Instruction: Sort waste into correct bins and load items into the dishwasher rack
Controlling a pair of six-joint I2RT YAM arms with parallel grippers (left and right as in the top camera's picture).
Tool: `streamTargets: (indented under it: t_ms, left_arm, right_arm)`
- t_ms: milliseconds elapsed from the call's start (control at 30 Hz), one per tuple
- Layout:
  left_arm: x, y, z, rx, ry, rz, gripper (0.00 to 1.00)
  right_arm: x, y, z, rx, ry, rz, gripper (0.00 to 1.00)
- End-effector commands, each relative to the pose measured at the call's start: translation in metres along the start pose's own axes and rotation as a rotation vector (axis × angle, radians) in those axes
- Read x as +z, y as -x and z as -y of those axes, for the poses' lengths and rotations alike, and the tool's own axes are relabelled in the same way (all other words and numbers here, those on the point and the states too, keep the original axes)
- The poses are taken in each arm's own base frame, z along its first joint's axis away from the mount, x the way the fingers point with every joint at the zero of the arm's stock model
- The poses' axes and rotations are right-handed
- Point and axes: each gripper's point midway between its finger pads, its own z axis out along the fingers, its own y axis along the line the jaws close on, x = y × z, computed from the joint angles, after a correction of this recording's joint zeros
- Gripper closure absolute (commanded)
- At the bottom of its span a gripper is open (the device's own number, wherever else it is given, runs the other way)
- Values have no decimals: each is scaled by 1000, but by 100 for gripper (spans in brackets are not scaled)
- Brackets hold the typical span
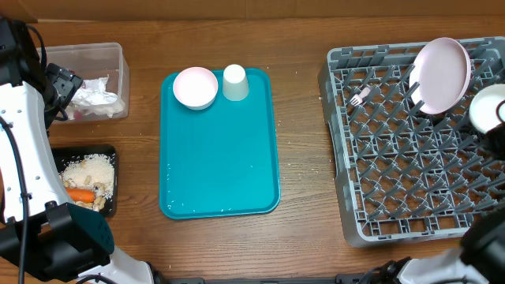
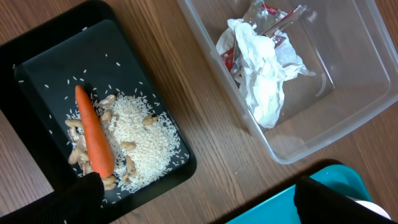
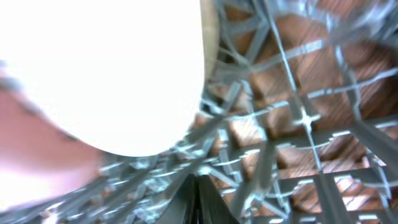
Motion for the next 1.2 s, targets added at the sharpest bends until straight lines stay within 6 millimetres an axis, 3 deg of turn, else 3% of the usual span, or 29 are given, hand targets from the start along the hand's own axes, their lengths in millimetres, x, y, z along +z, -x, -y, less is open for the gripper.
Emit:
streamTargets:
  t_ms: [0, 133, 267, 367, 500, 767, 1000, 1167]
  left_arm:
    - [-3, 2, 0, 14, 3, 15, 0]
    - [-3, 2, 0, 14, 3, 15, 0]
    - [-3, 2, 0, 14, 3, 15, 0]
    - [-3, 2, 0, 14, 3, 15, 0]
    - [-3, 2, 0, 14, 3, 15, 0]
    - [-3, 2, 0, 14, 3, 15, 0]
    - [-3, 2, 0, 14, 3, 15, 0]
    - [-3, 2, 0, 14, 3, 15, 0]
  right_arm:
    - [-71, 16, -34, -47, 99, 179, 96]
    - [-105, 25, -45, -83, 122, 298, 96]
    - [-102, 32, -46, -92, 126, 313, 96]
    - [-86, 38, -43, -86, 120, 297, 96]
    - [-48, 44, -34, -68, 98, 232, 96]
    - [23, 27, -18, -62, 38, 60, 96]
    - [37, 28, -1, -55, -43, 54, 96]
    - [46, 14, 9, -43, -67, 17, 96]
